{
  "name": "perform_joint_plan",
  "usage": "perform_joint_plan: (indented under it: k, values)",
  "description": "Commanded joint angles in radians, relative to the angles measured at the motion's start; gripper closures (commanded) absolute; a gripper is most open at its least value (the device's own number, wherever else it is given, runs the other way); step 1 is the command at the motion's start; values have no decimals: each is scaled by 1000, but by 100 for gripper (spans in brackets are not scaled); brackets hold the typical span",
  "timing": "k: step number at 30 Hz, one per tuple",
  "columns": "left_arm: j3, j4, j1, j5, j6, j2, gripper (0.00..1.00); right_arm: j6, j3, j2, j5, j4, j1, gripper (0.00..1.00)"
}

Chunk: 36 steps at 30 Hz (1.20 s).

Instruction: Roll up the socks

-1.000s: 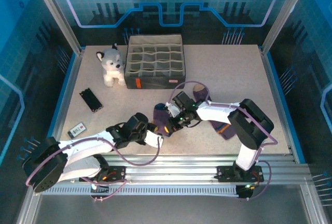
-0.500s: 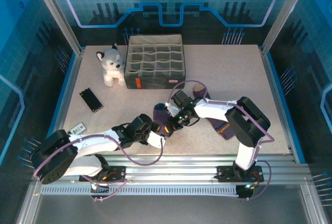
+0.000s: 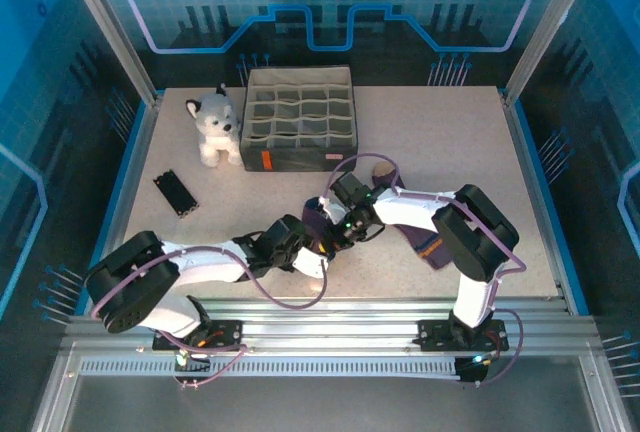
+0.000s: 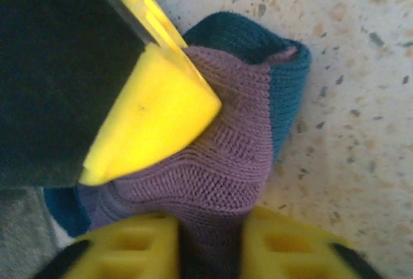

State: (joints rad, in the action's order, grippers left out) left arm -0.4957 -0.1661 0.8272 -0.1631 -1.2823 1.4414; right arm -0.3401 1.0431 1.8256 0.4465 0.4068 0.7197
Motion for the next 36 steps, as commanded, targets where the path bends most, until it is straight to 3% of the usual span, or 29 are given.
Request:
perform_joint_plan:
  k: [1, 2, 8, 14, 19, 25, 29, 36]
  values:
    - [-19, 101, -1, 38, 27, 47, 95, 7, -13, 25, -2, 97, -5, 100]
    - [-24, 116, -3, 49, 31, 49, 100, 6, -15, 18, 2, 96, -9, 100]
    - [-73, 242, -31, 138, 61, 57, 100, -5, -29, -35, 30, 89, -31, 91]
    - [-163, 429, -81, 277, 86, 65, 100, -8, -54, -130, 13, 90, -57, 70]
    - [-231, 558, -118, 365, 108, 87, 100, -17, -135, -276, -49, 22, -88, 67]
    - [-326, 697, -150, 466, 122, 154, 100, 8, -356, -473, -158, -219, -95, 65]
    - [-381, 780, -163, 519, 121, 201, 100, 91, -527, -633, -271, -409, -46, 59]
    - [-467, 917, -206, 583, 105, 268, 100, 421, -725, -842, -472, -614, 135, 52]
